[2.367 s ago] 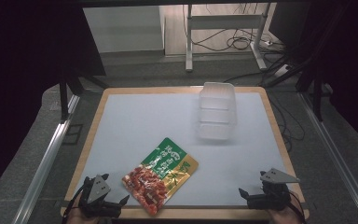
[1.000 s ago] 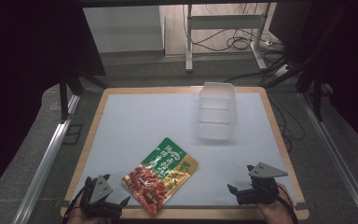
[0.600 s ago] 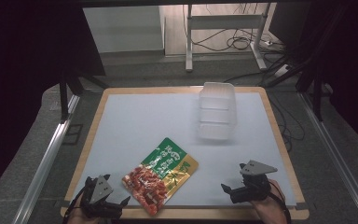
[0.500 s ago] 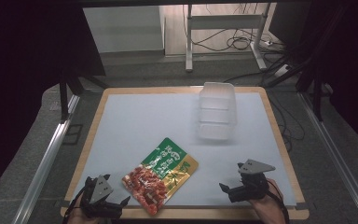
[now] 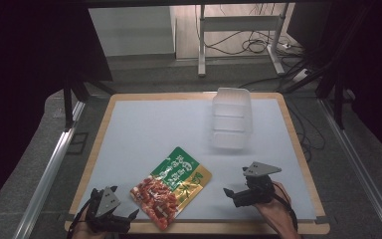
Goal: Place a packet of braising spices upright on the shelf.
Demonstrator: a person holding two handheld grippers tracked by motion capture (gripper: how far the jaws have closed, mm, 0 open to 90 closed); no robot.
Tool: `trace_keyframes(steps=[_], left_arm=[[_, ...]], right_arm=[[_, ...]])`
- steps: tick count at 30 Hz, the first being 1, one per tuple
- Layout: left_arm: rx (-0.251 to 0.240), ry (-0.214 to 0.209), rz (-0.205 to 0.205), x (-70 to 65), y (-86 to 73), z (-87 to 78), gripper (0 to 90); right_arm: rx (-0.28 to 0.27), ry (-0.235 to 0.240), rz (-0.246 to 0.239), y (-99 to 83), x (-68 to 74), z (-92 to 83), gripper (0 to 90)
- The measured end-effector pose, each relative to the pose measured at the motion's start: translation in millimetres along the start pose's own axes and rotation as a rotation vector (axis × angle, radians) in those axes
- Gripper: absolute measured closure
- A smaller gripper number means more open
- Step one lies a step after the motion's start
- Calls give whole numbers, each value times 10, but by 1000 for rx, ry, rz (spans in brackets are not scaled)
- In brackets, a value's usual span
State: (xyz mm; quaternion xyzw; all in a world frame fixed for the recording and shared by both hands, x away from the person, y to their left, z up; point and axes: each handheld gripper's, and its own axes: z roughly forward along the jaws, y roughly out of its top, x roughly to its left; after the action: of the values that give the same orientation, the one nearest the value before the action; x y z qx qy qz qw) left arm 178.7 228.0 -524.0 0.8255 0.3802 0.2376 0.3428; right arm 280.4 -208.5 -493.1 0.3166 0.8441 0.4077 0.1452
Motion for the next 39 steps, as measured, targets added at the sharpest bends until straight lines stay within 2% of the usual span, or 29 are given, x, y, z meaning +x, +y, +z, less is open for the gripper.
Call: trace_keyframes(steps=[8, 16, 20, 23, 29, 34, 39], left_arm=[[-1, 0, -2, -2, 0, 0, 0], [2, 0, 1, 0, 0, -3, 0], [1, 0, 1, 1, -1, -4, 0], [1, 0, 1, 1, -2, -4, 0], [1, -1, 1, 1, -1, -4, 0], [-2, -1, -2, 2, -2, -5, 0], [-2, -2, -4, 6, -4, -8, 0]], right_arm=[[3, 15, -16, 97, 38, 122, 8], [4, 47, 17, 206, 35, 252, 9], [13, 52, 7, 271, 41, 311, 19], [11, 33, -3, 314, 62, 347, 27], [31, 40, -29, 377, 90, 452, 71], [29, 60, -28, 450, 83, 549, 103], [21, 106, -22, 544, 87, 671, 147]])
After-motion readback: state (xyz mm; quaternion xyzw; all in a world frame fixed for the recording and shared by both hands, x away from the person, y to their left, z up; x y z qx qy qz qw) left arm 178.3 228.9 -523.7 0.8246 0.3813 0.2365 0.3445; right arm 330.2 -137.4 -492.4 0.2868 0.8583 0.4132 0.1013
